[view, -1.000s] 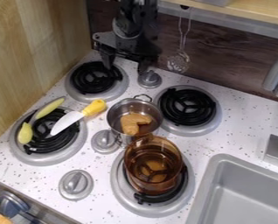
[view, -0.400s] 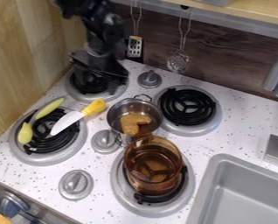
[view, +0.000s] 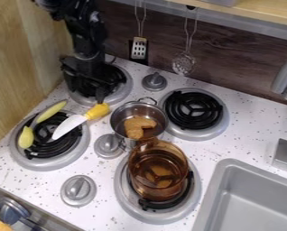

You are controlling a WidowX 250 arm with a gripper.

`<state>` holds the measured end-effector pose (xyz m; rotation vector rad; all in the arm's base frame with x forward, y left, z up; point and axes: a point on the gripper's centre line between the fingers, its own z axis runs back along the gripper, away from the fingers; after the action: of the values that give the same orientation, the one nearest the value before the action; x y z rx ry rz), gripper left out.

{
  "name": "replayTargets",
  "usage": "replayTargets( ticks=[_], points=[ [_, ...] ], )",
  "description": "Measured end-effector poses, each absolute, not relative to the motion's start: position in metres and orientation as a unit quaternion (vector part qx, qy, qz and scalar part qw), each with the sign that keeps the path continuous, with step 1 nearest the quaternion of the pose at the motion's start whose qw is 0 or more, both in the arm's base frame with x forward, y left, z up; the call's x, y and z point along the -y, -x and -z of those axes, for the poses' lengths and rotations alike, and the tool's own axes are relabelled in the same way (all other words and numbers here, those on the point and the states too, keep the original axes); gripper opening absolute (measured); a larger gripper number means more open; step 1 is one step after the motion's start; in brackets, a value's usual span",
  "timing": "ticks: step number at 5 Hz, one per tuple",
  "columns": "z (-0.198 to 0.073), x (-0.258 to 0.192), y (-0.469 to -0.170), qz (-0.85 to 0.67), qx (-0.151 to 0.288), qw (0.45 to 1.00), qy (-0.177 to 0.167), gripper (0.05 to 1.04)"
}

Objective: Puts the yellow knife in a can

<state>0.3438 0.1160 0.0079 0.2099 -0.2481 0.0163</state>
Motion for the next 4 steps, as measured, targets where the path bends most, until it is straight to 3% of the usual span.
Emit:
replayTargets(
  ticks=[2,4],
  points=[
    [0.018,-0.121,-0.340,0.016,0.154,0.983,-0.094,0.999],
    [0.041,-0.120,-0.340,0.033,0.140,0.988,-0.061,0.999]
  ],
)
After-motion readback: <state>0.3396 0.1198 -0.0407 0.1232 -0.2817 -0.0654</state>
